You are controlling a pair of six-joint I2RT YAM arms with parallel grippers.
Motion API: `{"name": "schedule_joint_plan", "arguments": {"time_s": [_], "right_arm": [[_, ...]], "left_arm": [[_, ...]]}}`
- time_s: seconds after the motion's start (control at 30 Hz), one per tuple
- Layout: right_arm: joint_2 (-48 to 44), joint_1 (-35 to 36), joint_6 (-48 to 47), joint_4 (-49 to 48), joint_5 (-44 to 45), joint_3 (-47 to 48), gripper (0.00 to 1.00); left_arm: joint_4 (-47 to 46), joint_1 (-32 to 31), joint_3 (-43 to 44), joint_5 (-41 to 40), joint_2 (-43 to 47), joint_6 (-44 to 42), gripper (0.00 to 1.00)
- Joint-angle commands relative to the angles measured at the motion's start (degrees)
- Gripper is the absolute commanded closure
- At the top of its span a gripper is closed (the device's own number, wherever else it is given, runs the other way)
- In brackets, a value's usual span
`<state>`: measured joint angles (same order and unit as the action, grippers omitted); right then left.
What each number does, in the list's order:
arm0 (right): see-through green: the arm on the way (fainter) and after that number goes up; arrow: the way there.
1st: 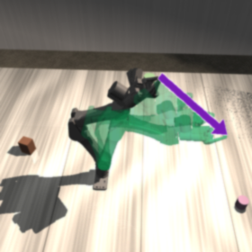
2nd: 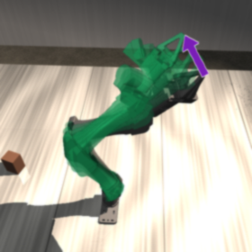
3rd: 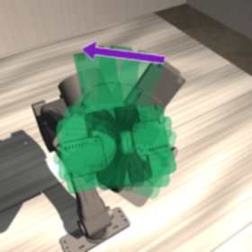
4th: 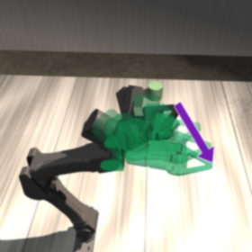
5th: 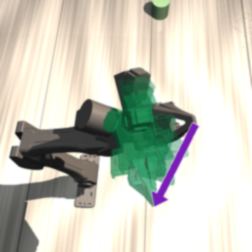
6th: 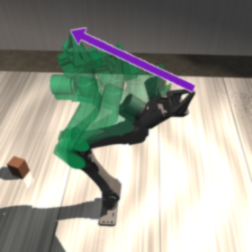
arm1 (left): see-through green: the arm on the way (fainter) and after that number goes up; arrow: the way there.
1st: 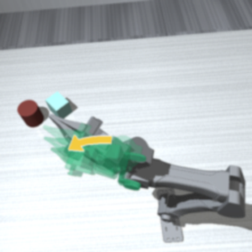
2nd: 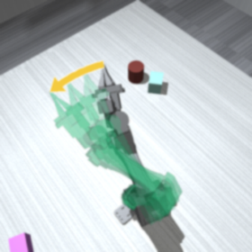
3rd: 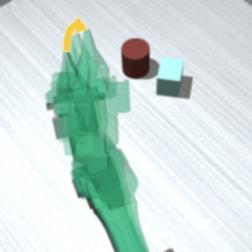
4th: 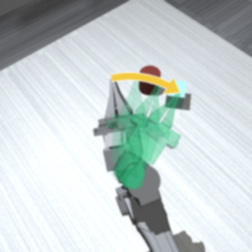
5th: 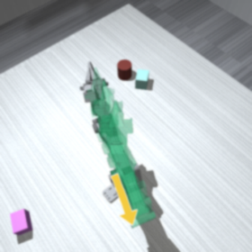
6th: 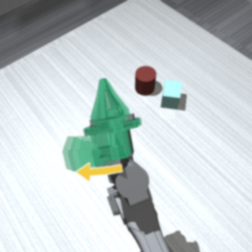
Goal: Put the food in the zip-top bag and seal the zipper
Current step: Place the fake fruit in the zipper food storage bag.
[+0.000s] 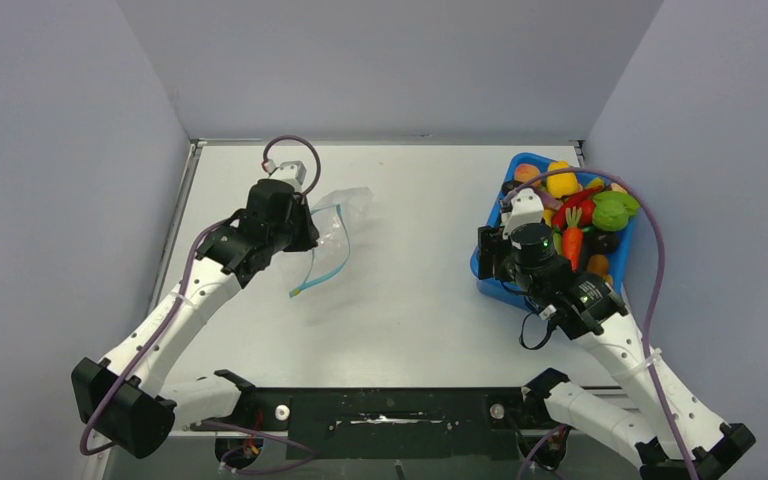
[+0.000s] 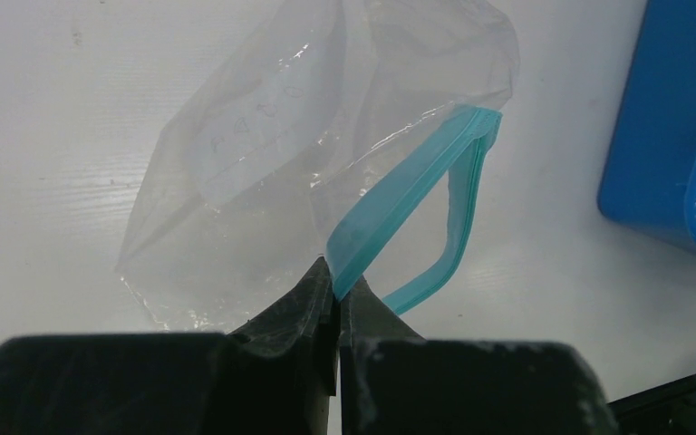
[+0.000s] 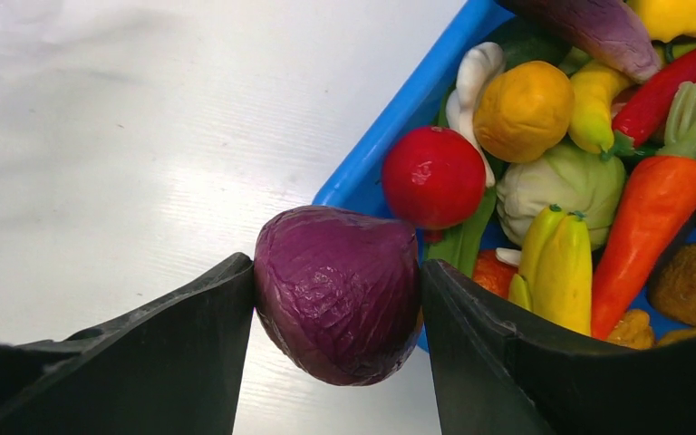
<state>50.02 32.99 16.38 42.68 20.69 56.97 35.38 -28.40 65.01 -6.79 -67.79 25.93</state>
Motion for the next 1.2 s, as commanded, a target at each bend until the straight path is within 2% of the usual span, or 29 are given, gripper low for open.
{"name": "schedule_joint_plan", "arguments": {"time_s": [0.0, 0.17, 0.3, 0.57, 0.87, 1.03, 1.17], "right_arm": [[-3.50, 0.62, 2.14, -8.93, -3.51, -1.15, 0.68], [-4.16, 1.00, 6.50, -14.27, -7.14, -1.80, 0.69], [-4.53, 1.79, 9.18, -21.73, -13.41, -3.80, 0.68], [-2.66, 5.32, 14.57, -35.09, -20.66, -7.36, 0.68], [2.22, 12.63, 30.93, -47.72, -9.60, -11.47, 0.68], [8.72, 15.83, 33.49, -52.77, -7.09, -9.28, 0.68], [14.06, 17.48, 34.36, -52.32, -5.50, -5.03, 0.67]], "left_arm": [[-5.01, 0.30, 0.88, 4.36, -0.99, 2.48, 1.00], [-5.11, 0.36, 1.61, 6.52, -1.39, 3.73, 1.00], [-5.61, 0.37, 1.61, 7.66, -1.62, 4.70, 1.00], [-5.81, 0.44, 2.84, 10.34, -2.07, 6.91, 1.00], [-5.45, 0.72, 4.57, 12.43, -3.44, 9.40, 1.00], [-5.67, 0.97, 5.59, 14.78, -4.02, 9.90, 1.00], [-6.40, 1.30, 6.30, 16.00, -3.64, 10.34, 1.00]]}}
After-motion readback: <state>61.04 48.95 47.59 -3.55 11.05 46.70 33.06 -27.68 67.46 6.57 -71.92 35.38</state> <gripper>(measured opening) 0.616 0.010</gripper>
